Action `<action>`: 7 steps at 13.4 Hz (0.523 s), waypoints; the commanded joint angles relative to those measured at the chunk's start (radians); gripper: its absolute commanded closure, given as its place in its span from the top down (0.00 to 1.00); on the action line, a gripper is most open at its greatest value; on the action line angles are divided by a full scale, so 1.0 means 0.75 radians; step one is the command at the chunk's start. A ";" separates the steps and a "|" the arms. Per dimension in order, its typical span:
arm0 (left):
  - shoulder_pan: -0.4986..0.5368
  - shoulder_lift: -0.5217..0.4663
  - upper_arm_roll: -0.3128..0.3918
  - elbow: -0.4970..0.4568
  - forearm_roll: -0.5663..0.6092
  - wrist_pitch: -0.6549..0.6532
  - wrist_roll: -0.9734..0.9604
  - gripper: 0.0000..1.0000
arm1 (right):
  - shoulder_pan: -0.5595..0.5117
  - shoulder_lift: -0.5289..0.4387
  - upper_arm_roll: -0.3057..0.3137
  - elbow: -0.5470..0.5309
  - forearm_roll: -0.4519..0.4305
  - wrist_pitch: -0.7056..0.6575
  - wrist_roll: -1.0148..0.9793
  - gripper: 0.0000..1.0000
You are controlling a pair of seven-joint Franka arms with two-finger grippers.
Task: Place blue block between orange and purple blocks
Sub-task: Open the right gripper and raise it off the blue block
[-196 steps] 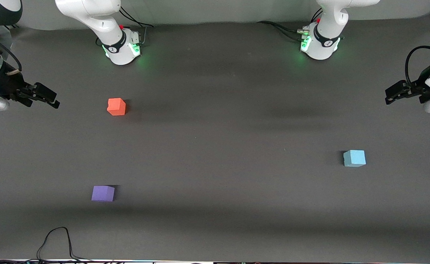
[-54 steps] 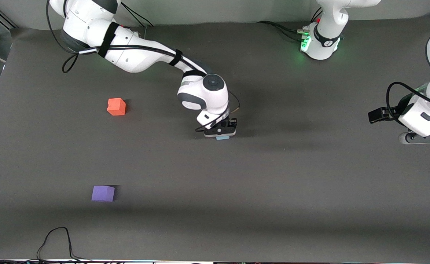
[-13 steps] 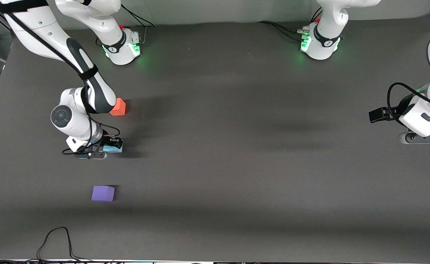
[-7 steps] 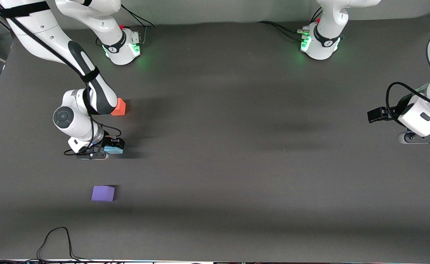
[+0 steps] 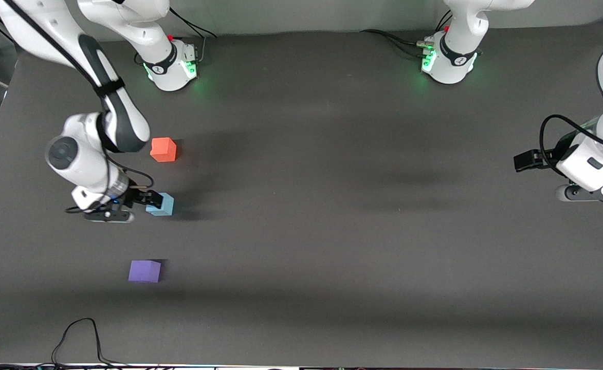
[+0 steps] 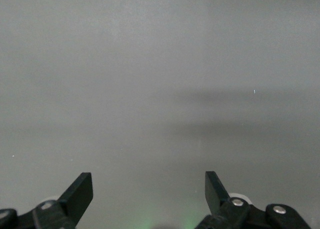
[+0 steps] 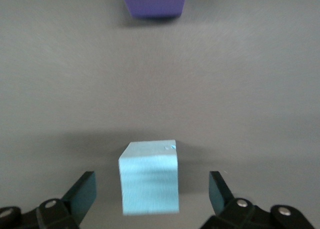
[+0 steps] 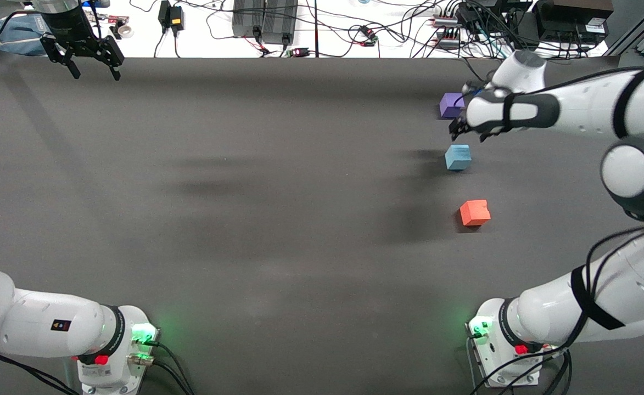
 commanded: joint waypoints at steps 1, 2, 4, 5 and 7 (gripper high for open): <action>-0.013 -0.025 0.007 -0.005 -0.011 -0.004 0.023 1.00 | -0.006 -0.263 -0.015 -0.023 0.026 -0.171 -0.045 1.00; -0.013 -0.027 0.007 -0.005 -0.011 -0.004 0.023 1.00 | -0.008 -0.335 -0.015 -0.021 0.026 -0.212 -0.047 1.00; -0.007 -0.027 0.007 0.007 -0.013 0.020 0.023 1.00 | -0.051 -0.452 -0.015 0.012 0.026 -0.342 -0.088 1.00; 0.002 -0.023 0.007 0.028 -0.013 0.045 0.023 1.00 | -0.053 -0.479 -0.015 0.083 0.026 -0.479 -0.094 1.00; -0.004 -0.024 0.009 0.060 0.003 0.061 0.023 1.00 | -0.053 -0.485 -0.019 0.269 0.036 -0.771 -0.092 1.00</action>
